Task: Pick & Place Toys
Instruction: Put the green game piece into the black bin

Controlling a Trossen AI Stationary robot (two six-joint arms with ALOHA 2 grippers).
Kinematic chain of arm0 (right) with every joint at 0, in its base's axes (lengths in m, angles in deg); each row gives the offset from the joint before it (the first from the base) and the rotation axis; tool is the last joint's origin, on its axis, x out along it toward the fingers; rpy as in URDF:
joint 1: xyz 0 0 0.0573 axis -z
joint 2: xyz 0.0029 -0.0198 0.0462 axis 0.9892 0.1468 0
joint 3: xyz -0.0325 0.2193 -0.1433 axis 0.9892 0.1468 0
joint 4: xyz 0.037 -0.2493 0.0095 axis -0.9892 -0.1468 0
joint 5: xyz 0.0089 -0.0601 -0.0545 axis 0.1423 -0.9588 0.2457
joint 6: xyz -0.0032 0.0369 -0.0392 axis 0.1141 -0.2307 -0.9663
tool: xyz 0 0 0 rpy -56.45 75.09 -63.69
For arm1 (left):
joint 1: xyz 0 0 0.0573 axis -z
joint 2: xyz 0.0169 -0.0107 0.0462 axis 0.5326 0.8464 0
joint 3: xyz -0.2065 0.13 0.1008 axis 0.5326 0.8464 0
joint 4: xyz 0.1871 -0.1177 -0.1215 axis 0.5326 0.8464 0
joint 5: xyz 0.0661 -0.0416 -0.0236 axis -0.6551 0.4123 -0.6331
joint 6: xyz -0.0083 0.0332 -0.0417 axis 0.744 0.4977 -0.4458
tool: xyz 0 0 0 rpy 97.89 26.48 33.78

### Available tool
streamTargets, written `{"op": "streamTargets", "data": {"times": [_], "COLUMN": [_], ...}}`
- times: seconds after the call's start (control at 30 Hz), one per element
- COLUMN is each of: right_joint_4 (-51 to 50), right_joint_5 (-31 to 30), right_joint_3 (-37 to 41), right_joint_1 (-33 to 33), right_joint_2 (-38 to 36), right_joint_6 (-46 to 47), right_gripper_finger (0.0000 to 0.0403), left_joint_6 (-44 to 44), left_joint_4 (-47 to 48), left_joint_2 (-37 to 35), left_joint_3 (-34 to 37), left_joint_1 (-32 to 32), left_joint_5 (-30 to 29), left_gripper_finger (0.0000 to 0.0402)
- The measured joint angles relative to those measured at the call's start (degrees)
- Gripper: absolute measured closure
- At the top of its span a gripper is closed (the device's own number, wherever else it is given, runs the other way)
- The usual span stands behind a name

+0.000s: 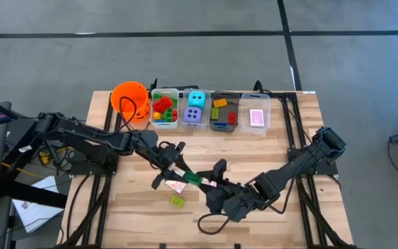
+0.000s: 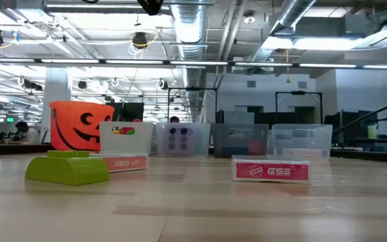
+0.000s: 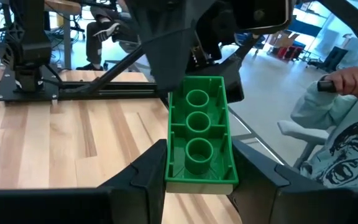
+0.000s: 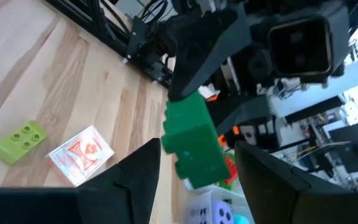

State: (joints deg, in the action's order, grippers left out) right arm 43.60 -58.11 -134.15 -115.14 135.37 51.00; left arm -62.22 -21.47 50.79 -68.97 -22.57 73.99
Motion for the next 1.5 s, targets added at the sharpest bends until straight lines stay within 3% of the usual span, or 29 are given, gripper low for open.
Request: {"op": "streamTargets", "data": {"times": [0.43,0.73,1.13,1.33,1.5], "right_joint_4": [0.63,-0.17,-0.43,-8.55,-25.75], "right_joint_5": [4.63,6.08,3.54,-1.23,-5.95], "right_joint_3": [0.0,0.0,0.02,0.0,-0.02], "right_joint_1": [0.77,1.09,1.11,1.09,1.38], "right_joint_2": [-0.02,0.04,0.04,-0.02,-0.02], "right_joint_6": [-1.43,-2.64,-1.62,8.2,28.12], "right_gripper_finger": [0.0211,0.0303,0.03,0.0311,0.0302], "left_joint_6": [0.02,-1.2,2.35,7.6,7.63], "left_joint_4": [0.48,0.27,-0.73,5.07,9.12], "left_joint_2": [0.02,0.04,0.0,-0.21,-1.57], "left_joint_3": [0.0,0.82,1.36,1.38,1.4], "left_joint_1": [0.0,0.01,-0.44,-2.26,-3.82], "left_joint_5": [-1.2,-1.85,-6.36,-7.9,-11.99], "left_gripper_finger": [0.027,0.0269,0.0148,0.013,0.013]}}
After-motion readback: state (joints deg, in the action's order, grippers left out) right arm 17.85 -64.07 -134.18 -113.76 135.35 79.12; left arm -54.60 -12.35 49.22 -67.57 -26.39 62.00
